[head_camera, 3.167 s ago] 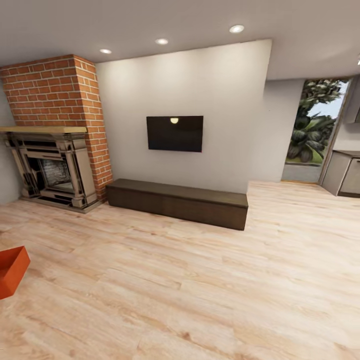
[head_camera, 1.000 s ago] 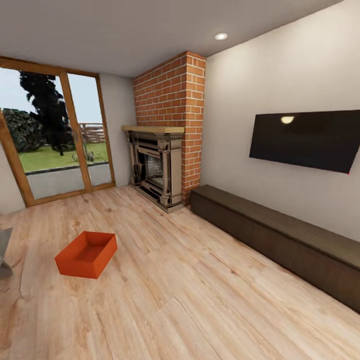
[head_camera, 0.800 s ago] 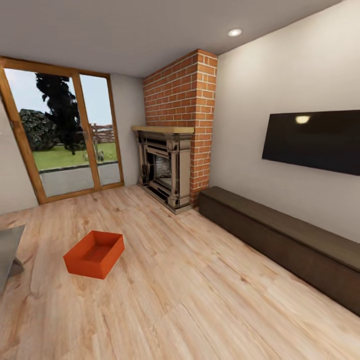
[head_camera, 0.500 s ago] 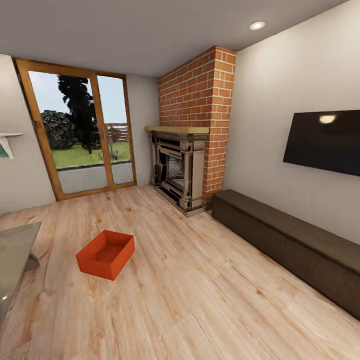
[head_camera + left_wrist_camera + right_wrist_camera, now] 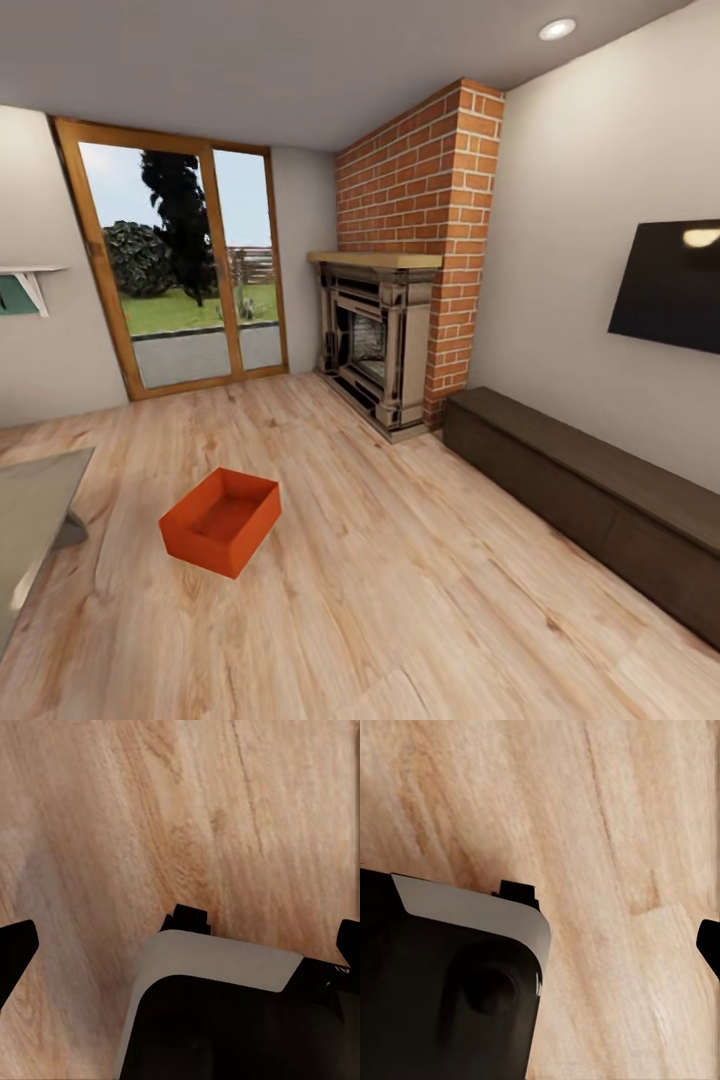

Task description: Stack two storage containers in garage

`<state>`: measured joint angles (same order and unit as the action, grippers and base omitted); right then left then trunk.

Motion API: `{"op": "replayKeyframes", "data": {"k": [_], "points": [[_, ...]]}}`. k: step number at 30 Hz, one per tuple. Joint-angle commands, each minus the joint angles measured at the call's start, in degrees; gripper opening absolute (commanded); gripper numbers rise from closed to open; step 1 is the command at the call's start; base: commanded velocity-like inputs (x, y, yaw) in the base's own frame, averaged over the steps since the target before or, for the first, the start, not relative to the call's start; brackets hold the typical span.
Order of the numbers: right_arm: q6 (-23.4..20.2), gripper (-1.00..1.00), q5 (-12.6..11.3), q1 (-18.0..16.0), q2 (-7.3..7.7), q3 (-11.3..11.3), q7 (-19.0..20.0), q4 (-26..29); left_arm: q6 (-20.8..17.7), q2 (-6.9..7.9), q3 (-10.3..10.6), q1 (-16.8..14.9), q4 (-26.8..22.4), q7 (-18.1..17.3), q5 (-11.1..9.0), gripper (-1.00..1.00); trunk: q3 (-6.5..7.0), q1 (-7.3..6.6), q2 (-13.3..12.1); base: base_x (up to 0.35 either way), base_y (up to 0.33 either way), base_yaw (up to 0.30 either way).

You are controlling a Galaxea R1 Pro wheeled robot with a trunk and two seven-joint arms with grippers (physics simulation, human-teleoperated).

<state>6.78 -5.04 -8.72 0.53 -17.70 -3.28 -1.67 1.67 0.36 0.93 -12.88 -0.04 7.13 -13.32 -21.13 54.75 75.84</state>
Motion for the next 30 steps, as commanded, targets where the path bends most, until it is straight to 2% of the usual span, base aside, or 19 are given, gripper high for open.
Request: {"op": "replayKeyframes", "data": {"k": [1, 17, 30], "points": [[0.35, 1.0, -0.52, -0.07, -0.02, -0.5, -0.07, -0.18, 0.17, -0.01, 0.13, -0.04, 0.04, 0.08, -0.39, 1.0, -0.06, 0.03, 0.03, 0.319, 0.0, 0.002], [0.49, 1.0, -0.57, -0.07, -0.34, -0.4, -0.15, -0.18, 0.43, -0.01, 0.13, -0.04, 0.04, 0.08, -0.39, 1.0, -0.06, 0.03, 0.03, 0.319, -0.009, 0.0], [0.44, 1.0, -0.41, -0.07, -0.62, -0.31, -0.07, -0.18, 0.44, -0.01, 0.13, -0.04, 0.04, 0.08, -0.39, 1.0, -0.06, 0.03, 0.03, 0.306, -0.156, 0.0]]}}
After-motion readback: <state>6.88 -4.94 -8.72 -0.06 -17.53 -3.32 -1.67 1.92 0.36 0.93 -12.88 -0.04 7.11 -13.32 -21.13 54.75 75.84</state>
